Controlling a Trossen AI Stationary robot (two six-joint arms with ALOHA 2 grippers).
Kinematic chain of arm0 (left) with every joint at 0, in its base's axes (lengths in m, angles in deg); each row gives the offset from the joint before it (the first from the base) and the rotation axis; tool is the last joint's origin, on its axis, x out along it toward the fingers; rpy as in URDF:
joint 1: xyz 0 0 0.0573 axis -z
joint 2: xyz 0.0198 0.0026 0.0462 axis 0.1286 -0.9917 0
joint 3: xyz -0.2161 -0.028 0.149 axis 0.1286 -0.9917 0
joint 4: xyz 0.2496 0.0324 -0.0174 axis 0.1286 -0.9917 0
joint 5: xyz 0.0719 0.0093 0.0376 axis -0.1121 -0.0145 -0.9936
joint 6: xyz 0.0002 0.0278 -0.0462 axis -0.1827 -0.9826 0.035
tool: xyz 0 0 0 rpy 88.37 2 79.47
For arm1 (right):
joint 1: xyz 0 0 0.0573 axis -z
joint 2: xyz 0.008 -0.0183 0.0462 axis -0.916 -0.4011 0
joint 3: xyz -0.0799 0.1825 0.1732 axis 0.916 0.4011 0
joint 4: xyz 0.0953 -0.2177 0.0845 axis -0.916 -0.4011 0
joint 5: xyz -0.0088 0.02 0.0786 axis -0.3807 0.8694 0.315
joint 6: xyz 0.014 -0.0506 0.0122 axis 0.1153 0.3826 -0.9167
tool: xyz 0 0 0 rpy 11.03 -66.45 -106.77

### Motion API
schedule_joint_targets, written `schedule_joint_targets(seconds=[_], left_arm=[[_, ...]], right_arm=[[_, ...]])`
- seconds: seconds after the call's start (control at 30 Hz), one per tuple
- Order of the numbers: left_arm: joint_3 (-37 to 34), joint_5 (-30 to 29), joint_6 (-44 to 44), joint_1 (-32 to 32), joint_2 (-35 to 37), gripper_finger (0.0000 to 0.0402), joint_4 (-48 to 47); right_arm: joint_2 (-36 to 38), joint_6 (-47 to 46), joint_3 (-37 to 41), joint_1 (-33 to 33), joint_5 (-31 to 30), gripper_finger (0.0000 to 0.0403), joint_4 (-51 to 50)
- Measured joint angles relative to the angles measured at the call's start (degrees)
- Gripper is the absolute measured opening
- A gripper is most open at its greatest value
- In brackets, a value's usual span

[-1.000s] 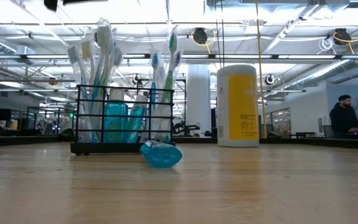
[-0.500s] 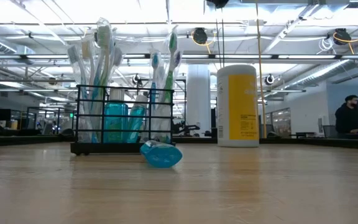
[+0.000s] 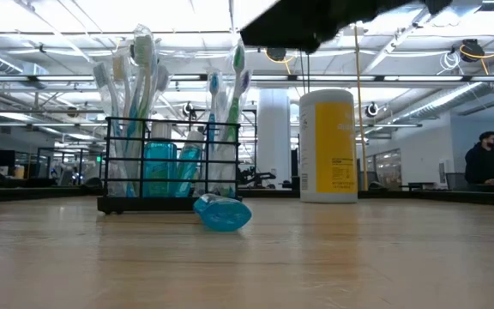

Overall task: Pick & Place toothbrushing station
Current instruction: Put the mouthwash bottle into the black wire organizer

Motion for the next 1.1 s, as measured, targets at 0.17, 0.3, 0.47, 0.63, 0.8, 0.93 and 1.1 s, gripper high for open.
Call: schedule_joint_targets(seconds=[0.17,0.3,0.47,0.63,0.8,0.93,1.1], left_arm=[[0.0,3.31,2.17,-2.52,0.0,0.0152,0.0],[0.0,8.88,4.2,-5.17,-0.02,0.0152,0.05],[0.0,15.41,6.96,-8.22,-0.04,0.0152,0.22],[0.0,23.5,6.61,-10.35,-0.04,0.0152,0.5],[-0.02,25.51,6.44,-11.42,-0.04,0.0152,2.32],[-0.02,25.55,5.43,-11.68,-0.04,0.0152,2.36],[-0.02,26.65,2.08,-11.68,-0.04,0.0152,1.88]], right_arm=[[0.0,-0.08,2.0,1.46,8.42,0.0112,0.54],[-1.81,-0.13,2.36,1.72,19.79,0.0112,7.29],[-6.29,-1.88,1.39,-0.12,23.64,0.0112,17.85],[-10.42,-1.43,-5.51,-3.34,21.11,0.0112,13.54],[-14.68,-1.12,-15.06,-6.3,13.81,0.0112,3.13],[-16.9,-7.0,-19.66,-8.5,10.14,0.0112,-5.63],[-19.61,-19.59,-18.8,-10.62,10.36,0.0112,-8.59]])
